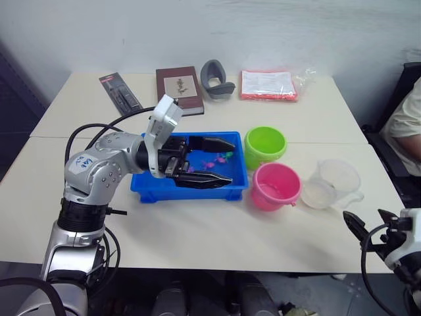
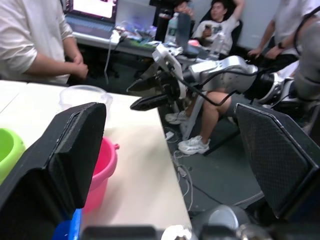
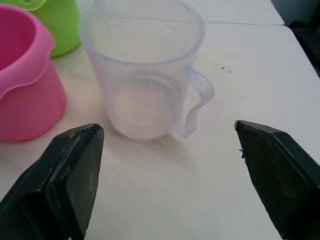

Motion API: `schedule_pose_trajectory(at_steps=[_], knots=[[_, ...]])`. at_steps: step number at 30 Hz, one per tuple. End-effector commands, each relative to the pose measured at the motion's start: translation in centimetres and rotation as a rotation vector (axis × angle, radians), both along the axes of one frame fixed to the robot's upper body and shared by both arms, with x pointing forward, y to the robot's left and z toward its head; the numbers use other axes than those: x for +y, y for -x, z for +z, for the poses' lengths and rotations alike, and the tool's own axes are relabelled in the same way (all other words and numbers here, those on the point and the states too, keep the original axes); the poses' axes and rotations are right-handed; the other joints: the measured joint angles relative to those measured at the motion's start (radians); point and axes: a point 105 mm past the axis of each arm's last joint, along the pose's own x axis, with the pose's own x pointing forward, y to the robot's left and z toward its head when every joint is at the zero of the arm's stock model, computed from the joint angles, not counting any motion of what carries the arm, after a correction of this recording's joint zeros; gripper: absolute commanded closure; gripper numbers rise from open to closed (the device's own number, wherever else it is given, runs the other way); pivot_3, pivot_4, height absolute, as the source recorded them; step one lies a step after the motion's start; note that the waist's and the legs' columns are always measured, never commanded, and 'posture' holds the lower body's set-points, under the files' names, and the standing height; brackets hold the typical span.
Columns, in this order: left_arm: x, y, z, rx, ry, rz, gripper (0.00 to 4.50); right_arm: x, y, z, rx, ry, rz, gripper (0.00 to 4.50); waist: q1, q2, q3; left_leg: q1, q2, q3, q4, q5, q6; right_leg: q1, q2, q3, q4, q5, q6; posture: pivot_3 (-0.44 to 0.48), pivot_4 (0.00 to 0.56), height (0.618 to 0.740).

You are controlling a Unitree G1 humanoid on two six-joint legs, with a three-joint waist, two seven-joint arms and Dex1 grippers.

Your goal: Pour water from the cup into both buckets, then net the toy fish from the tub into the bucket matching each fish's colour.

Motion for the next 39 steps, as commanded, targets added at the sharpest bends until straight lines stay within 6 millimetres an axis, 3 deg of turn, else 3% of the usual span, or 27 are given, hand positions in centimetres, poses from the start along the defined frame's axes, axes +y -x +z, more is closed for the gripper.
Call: schedule_pose_trajectory(at_steps=[1,17,22,25,39], knots=[[-0.3,0.3,0.4,-0.047,0.003,0.005,0.05,-0.4,-1.3,0.4,0.003,0.027,-0.047,0.0,-0.003,0.0,0.0,0.0,0.0,0.0,0.0,0.0,0.0,0.0,0.0,0.0,0.0,0.0,0.0,0.0,0.15,0.74],[0.0,-0.3,0.8,-0.095,-0.016,0.071,0.05,-4.4,-4.2,-1.4,0.028,0.055,-0.277,0.0,-0.011,0.0,0.0,0.0,0.0,0.0,0.0,0.0,0.0,-0.001,0.0,0.0,0.0,0.0,0.001,0.0,0.15,0.74],[0.0,-0.5,1.1,-0.108,-0.02,0.091,0.05,-4.6,-5.3,-2.6,0.022,0.033,-0.3,0.0,-0.013,0.0,0.0,0.0,0.0,0.0,0.0,0.001,-0.001,-0.001,0.0,0.0,0.0,0.001,0.001,0.0,0.15,0.74],[0.0,-0.4,1.3,-0.115,-0.018,0.099,0.0,-4.4,-6.1,-3.3,0.018,0.022,-0.293,0.76,-0.013,0.0,0.0,0.0,0.0,0.0,0.0,0.001,-0.001,-0.001,-0.001,0.0,0.0,0.001,0.001,0.0,0.15,0.74],[0.4,-0.3,1.8,-0.128,-0.021,0.138,0.0,-3.0,-9.0,-3.8,-0.082,-0.107,-0.157,0.76,-0.015,0.001,0.0,0.001,0.0,0.001,0.0,0.001,-0.001,-0.002,-0.001,0.001,0.001,0.001,0.002,0.0,0.15,0.74]])
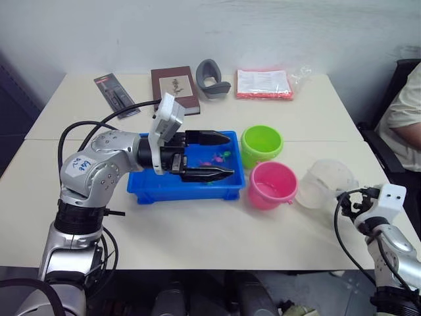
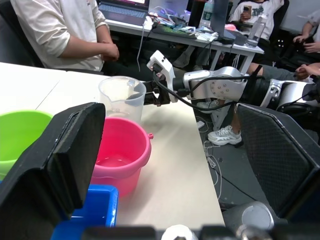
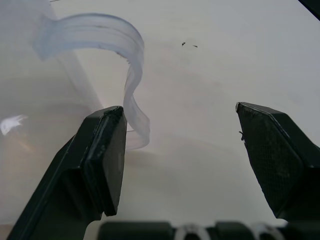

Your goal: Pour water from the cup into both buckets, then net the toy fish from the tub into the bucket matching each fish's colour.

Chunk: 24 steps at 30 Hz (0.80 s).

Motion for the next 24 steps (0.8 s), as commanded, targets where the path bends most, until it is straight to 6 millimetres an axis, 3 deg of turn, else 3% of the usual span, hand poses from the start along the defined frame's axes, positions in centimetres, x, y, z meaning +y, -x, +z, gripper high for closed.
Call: schedule_pose_trajectory(at_steps=[1,4,10,17,20,24], knots=[[0.1,0.6,1.3,-0.061,0.016,-0.006,0.0,0.2,-0.7,0.9,-0.062,0.002,0.038,0.76,0.001,0.0,0.0,0.0,0.0,0.0,0.0,0.0,0.0,0.0,0.0,0.0,0.0,0.0,0.0,0.0,0.15,0.74],[0.1,0.6,1.3,-0.064,0.012,-0.001,0.0,0.6,-1.5,0.9,-0.092,-0.027,0.074,1.52,-0.001,0.0,0.0,0.0,0.0,0.0,0.0,0.0,0.0,0.0,0.0,0.0,0.0,0.0,0.0,0.0,0.15,0.74],[0.2,0.6,1.4,-0.067,0.012,0.012,0.0,1.9,-2.2,0.8,-0.139,-0.096,0.167,4.45,0.001,0.0,0.0,0.001,0.0,0.0,0.0,0.0,0.0,0.0,0.0,0.0,0.0,0.0,0.0,0.0,0.15,0.74],[0.7,0.2,0.4,-0.042,-0.008,0.044,0.0,0.4,-1.8,3.4,-0.223,0.055,0.1,4.45,0.001,0.001,0.0,0.0,0.0,0.0,0.0,0.0,0.0,-0.002,-0.003,0.0,0.0,0.0,0.0,0.0,0.15,0.74],[0.9,0.2,-0.2,-0.032,-0.017,0.052,0.0,0.8,-1.6,6.4,-0.231,0.299,0.134,4.45,0.002,0.003,0.001,0.0,0.0,0.0,0.0,0.0,0.0,-0.003,-0.003,0.001,0.0,0.0,0.0,0.0,0.15,0.74],[0.9,0.2,-0.6,-0.03,-0.028,0.053,0.0,1.8,-1.5,9.2,-0.242,0.434,0.162,4.45,0.0,0.003,0.001,0.0,0.0,0.001,0.0,0.0,-0.001,-0.004,-0.002,0.001,0.0,0.0,0.0,0.0,0.15,0.74]])
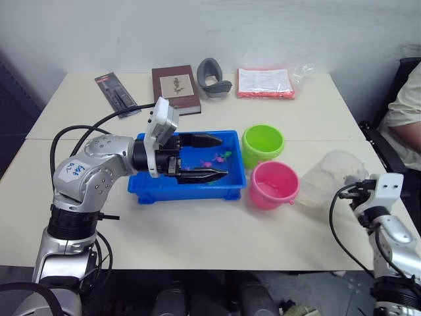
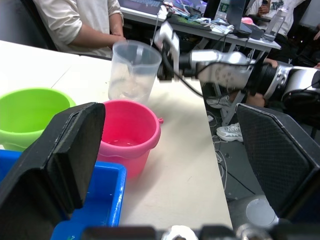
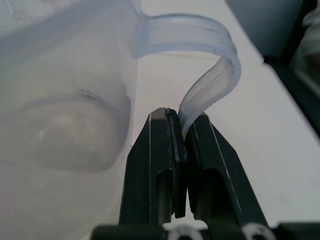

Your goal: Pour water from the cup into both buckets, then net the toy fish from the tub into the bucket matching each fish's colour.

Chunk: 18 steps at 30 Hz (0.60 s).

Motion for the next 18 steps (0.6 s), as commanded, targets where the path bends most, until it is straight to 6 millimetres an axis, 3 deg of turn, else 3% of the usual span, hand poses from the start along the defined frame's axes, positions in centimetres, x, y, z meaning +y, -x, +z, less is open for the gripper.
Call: schedule_pose_trajectory(at_steps=[1,10,13,18], knots=[[0.0,0.5,0.4,-0.043,-0.003,-0.015,0.0,1.6,0.0,3.9,-0.074,0.119,0.034,4.45,0.0,0.0,0.0,0.0,0.0,0.0,0.0,0.0,0.0,0.0,0.0,0.0,0.0,0.0,0.0,0.0,0.15,0.74],[0.0,0.3,-0.2,-0.033,-0.01,-0.012,0.0,3.0,-0.1,6.2,-0.061,0.353,0.032,4.45,0.004,0.0,0.0,0.0,-0.001,0.0,0.0,0.001,-0.001,-0.001,0.001,0.0,0.001,0.0,0.0,0.0,0.15,0.74],[0.1,0.2,-0.5,-0.034,-0.018,-0.007,0.0,3.5,-0.4,7.2,-0.082,0.539,0.031,4.45,0.003,0.0,0.0,-0.001,-0.001,0.0,0.0,0.001,-0.001,-0.001,0.001,0.0,0.0,0.0,0.0,0.0,0.15,0.74],[0.2,0.1,-0.9,-0.047,-0.036,-0.002,0.0,4.3,-0.8,8.4,-0.123,0.706,0.035,4.45,0.002,0.0,0.0,-0.001,-0.001,0.0,0.0,0.001,-0.001,-0.001,0.003,0.0,0.0,0.0,0.0,0.0,0.15,0.74]])
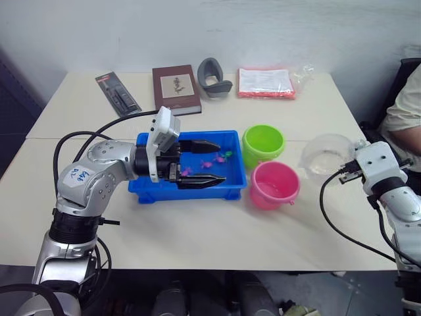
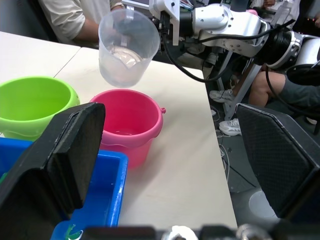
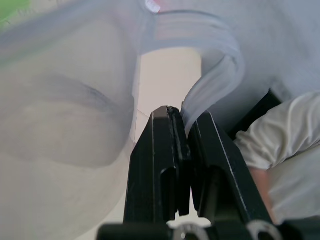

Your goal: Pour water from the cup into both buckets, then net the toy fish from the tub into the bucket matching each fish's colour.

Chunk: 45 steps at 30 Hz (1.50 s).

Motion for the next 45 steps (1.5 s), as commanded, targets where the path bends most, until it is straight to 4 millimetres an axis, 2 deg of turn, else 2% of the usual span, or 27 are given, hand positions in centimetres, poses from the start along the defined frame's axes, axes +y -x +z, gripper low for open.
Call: schedule_pose_trajectory(at_steps=[1,12,17,22,25,32,36,39,45], knots=[[0.1,0.1,0.0,-0.038,-0.017,-0.006,0.0,1.2,-0.2,3.0,-0.114,0.154,0.028,4.45,-0.003,0.0,0.0,0.0,0.0,0.0,0.0,0.0,0.0,0.0,0.0,0.0,0.0,0.0,0.0,0.0,0.15,0.74],[0.2,-0.2,-0.4,-0.059,-0.037,0.011,0.0,4.8,-1.4,6.3,-0.249,0.573,0.083,4.45,-0.001,0.0,0.0,-0.001,0.0,0.002,0.001,0.0,0.0,-0.004,0.0,0.001,0.002,0.0,0.0,0.0,0.15,0.74],[0.2,-0.2,-0.4,-0.061,-0.035,0.019,0.0,5.4,-1.6,6.9,-0.284,0.655,0.083,4.45,0.0,0.0,0.0,-0.002,0.0,0.002,0.001,0.0,0.0,-0.005,0.0,0.001,0.002,0.0,0.0,0.0,0.15,0.74],[0.3,-0.2,-0.6,-0.055,-0.033,0.026,0.0,6.6,-1.0,8.4,-0.373,0.789,0.103,4.45,-0.001,0.0,0.0,-0.002,0.0,0.003,0.001,0.001,0.0,-0.006,0.0,0.002,0.004,0.0,0.0,0.0,0.15,0.74],[0.4,-0.2,-0.6,-0.054,-0.031,0.03,0.0,6.8,-0.8,8.6,-0.39,0.819,0.111,4.45,-0.002,0.0,0.0,-0.002,0.0,0.004,0.001,0.001,0.0,-0.006,0.0,0.003,0.005,0.0,0.0,0.0,0.15,0.74],[0.4,-0.3,-0.6,-0.053,-0.027,0.035,0.0,5.9,-0.7,7.8,-0.342,0.728,0.11,4.45,-0.002,0.0,0.0,-0.002,0.0,0.004,0.002,0.001,0.0,-0.006,0.0,0.003,0.007,0.0,0.0,0.0,0.15,0.74],[0.4,-0.6,-0.6,-0.033,-0.004,0.046,0.0,5.2,-1.0,5.8,-0.225,0.54,0.14,4.45,-0.001,0.0,0.0,-0.002,0.0,0.004,0.002,0.001,0.0,-0.006,0.001,0.003,0.007,0.0,0.0,0.0,0.15,0.74],[0.7,-1.4,-0.6,-0.012,0.022,0.088,0.0,4.3,-1.2,5.1,-0.172,0.422,0.111,4.45,-0.001,0.0,0.0,-0.002,0.0,0.004,0.003,0.001,0.0,-0.006,0.001,0.003,0.007,0.0,0.0,0.0,0.15,0.74],[1.1,-3.3,-0.4,-0.019,0.064,0.208,0.0,2.8,-2.3,3.4,-0.039,-0.013,0.079,4.45,-0.002,0.0,0.0,-0.002,0.0,0.005,0.004,0.001,0.0,-0.006,0.001,0.003,0.009,0.0,0.0,0.0,0.15,0.74]])
